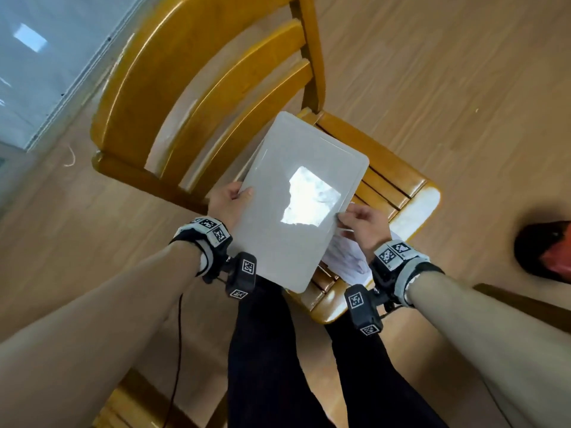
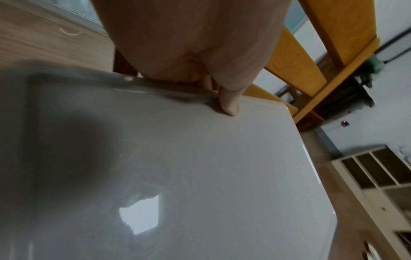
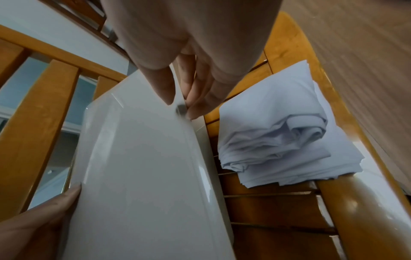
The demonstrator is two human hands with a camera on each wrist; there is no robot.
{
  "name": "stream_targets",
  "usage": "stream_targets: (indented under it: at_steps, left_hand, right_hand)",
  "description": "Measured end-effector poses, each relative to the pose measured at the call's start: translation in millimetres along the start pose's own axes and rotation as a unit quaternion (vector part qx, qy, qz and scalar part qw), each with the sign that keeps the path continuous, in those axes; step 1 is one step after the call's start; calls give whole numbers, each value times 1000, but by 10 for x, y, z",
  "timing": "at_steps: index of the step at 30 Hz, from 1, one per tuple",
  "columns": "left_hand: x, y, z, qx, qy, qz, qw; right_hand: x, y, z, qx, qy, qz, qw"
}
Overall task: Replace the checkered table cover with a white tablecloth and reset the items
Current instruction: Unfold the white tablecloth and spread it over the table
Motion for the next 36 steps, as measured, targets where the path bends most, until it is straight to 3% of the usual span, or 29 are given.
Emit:
stream_targets:
  at_steps: [10, 24, 29, 36]
  left_hand:
    - [693, 40, 85, 195, 0, 110, 975]
    - [828, 282, 4, 408, 16, 126, 904]
    - [860, 300, 1, 341, -55, 144, 927]
    - [968, 316, -73, 307, -60, 128, 941]
  right_hand:
    - [228, 384, -49, 44, 21, -134, 990]
    - [334, 620, -157, 94, 54, -212, 971]
    - [312, 598, -206, 78, 67, -213, 972]
    - [315, 605, -127, 89, 41, -225, 969]
Point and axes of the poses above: each hand's wrist, its own x-axis towards the middle knuckle, its own y-axis out of the palm, z = x × y, the point moved 3 cm from there along x, towards the middle knuckle, and after that the axes turned 9 degrees about y, right-handed, at the moved point
